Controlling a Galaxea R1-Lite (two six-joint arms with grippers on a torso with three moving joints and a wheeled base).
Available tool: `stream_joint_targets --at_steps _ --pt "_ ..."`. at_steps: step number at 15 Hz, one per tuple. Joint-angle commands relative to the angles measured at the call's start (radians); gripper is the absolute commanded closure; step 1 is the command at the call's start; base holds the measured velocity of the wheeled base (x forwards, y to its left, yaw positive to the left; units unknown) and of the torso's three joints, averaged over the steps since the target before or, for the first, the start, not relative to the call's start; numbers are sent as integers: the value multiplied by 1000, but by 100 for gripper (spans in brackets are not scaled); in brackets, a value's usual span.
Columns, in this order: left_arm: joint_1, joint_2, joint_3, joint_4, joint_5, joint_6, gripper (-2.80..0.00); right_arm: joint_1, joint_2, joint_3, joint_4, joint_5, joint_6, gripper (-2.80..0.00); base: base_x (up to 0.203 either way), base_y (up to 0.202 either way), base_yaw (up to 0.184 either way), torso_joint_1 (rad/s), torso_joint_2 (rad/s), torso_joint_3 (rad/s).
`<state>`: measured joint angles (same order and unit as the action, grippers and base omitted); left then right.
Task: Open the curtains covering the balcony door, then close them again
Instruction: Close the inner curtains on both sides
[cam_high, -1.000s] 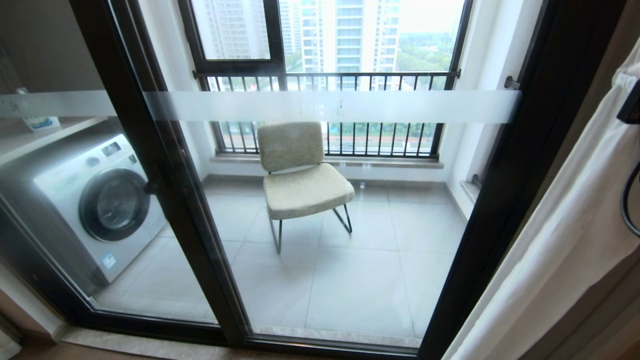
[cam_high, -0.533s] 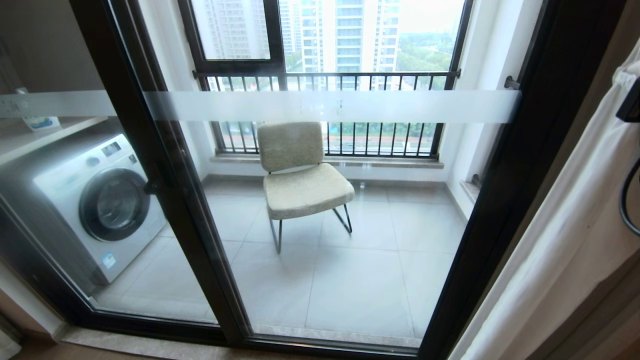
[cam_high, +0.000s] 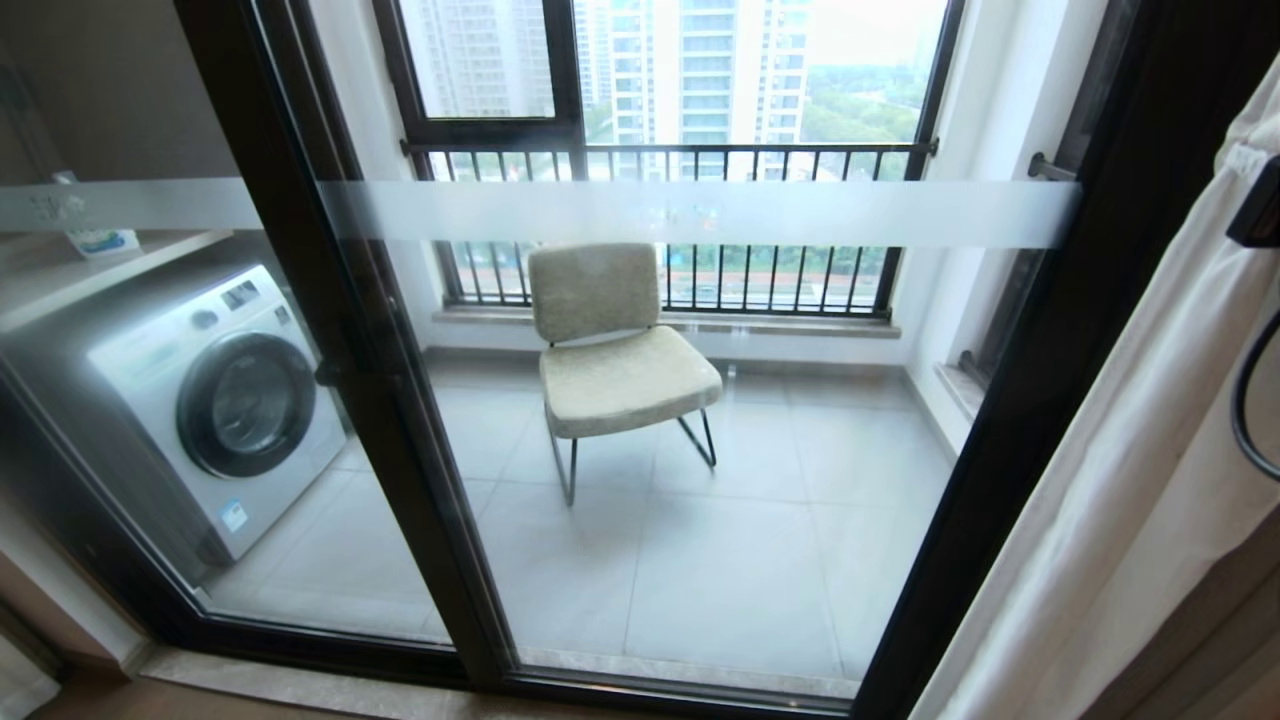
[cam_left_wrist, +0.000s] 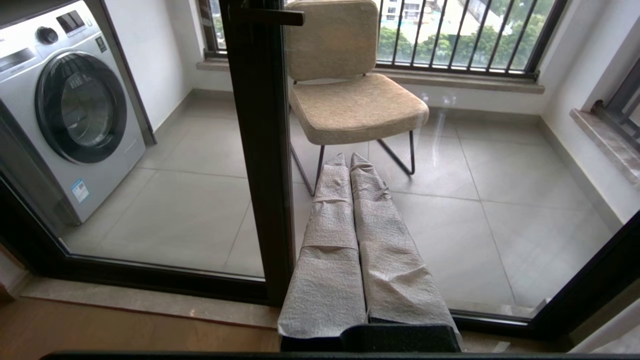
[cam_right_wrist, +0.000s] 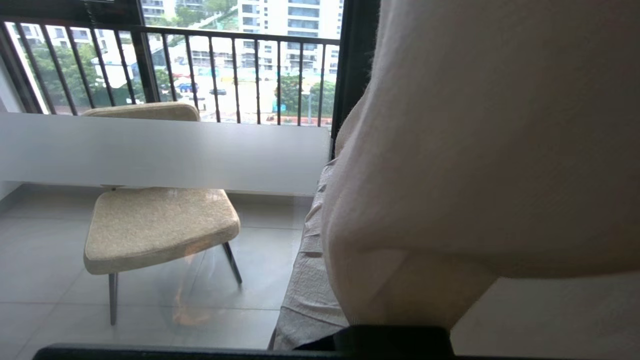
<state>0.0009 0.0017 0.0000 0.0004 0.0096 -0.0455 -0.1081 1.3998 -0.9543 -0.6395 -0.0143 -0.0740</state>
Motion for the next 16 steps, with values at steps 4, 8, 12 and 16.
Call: stream_joint_targets --at_steps 4,8,12,16 --pt "1 0 0 0 0 0 0 1 9 2 -12 0 -1 0 0 185 -5 4 2 0" --pt "1 0 0 0 1 0 0 1 13 3 -14 -1 -1 0 0 194 -1 2 4 3" --pt "1 0 0 0 1 0 0 1 16 0 -14 0 -1 0 0 191 0 4 1 4" --pt "1 -1 0 0 0 0 0 8 25 -6 -14 0 -1 0 0 185 -1 1 2 0"
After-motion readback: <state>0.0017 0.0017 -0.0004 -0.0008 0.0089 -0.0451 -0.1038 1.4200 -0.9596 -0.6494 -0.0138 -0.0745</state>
